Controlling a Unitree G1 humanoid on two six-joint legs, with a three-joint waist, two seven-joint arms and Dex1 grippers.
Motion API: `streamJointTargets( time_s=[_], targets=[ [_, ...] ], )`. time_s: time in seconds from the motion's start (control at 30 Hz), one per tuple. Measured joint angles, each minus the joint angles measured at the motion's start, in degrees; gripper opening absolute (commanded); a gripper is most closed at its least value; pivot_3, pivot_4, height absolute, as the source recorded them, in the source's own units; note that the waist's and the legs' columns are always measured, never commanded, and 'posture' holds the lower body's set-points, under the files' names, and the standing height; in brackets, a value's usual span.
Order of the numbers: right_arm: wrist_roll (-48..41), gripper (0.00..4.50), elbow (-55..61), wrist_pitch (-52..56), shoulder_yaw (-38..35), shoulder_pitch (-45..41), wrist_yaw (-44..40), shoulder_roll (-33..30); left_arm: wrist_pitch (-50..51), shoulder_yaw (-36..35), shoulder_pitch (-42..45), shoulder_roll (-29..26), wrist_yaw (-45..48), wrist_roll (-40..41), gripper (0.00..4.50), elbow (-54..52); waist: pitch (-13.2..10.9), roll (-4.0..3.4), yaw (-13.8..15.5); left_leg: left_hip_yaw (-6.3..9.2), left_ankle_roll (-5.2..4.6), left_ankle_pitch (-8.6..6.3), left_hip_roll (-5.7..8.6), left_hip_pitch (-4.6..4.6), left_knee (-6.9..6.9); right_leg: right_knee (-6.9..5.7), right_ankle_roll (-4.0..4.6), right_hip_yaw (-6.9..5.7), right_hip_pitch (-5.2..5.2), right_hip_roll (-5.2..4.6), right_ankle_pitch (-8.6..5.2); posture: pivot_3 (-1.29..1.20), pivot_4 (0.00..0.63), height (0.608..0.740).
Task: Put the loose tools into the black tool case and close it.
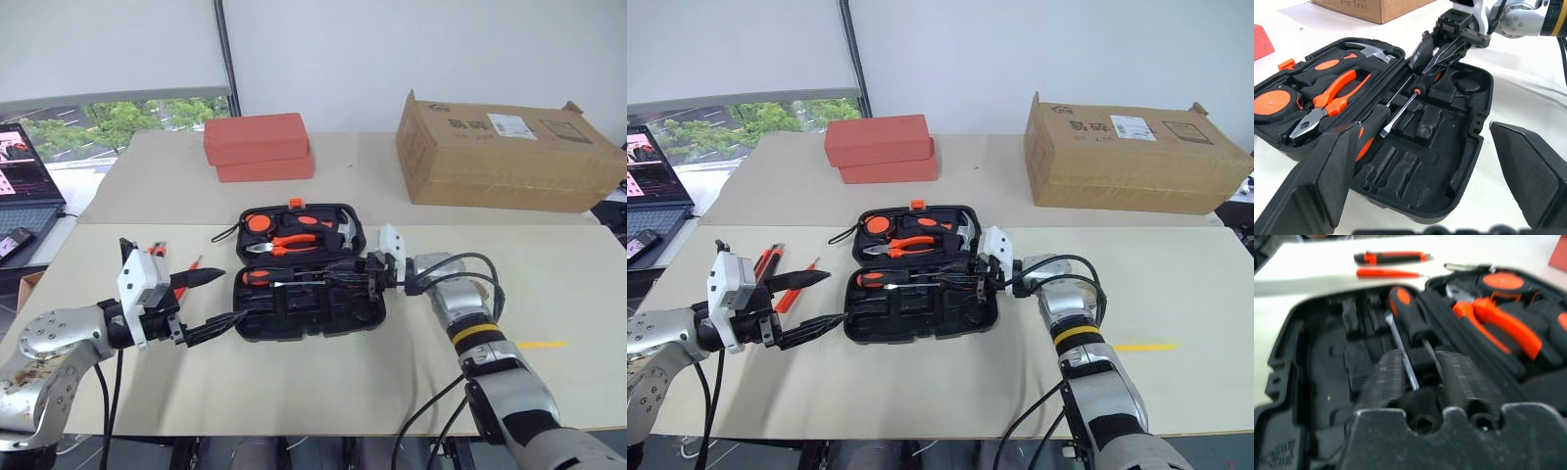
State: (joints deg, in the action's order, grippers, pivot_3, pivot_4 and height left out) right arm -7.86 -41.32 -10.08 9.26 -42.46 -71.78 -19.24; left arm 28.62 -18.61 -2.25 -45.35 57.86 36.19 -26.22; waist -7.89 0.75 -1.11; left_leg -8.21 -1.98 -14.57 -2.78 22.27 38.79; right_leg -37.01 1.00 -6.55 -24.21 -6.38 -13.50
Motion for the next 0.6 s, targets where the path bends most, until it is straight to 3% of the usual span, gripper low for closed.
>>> streamJointTargets(
  time_s=[0.47, 0.6],
  targets=[
    [8.8, 0.02, 0.4, -1.9, 6.4, -3.4, 2.6, -2.1, -1.0, -0.6, -3.4, 0.3, -1.5, -0.1, 4.50, -0.5, 0.0, -0.01, 0.3, 0.03, -0.01, -0.05, -0.05, -0.33, 0.01, -0.07, 0.04, 0.14, 0.19, -0.13, 0.02, 0.00, 0.150, 0.711],
    [5.5, 0.02, 2.7, 1.9, 4.0, -1.4, 1.8, -1.4, -1.1, -1.9, -4.9, 2.5, -4.7, -0.1, 4.50, -0.7, 0.0, 0.02, 0.4, 0.05, 0.07, -0.15, -0.06, -0.24, 0.01, -0.07, 0.07, 0.23, 0.14, -0.15, 0.04, 0.00, 0.150, 0.711]
  ],
)
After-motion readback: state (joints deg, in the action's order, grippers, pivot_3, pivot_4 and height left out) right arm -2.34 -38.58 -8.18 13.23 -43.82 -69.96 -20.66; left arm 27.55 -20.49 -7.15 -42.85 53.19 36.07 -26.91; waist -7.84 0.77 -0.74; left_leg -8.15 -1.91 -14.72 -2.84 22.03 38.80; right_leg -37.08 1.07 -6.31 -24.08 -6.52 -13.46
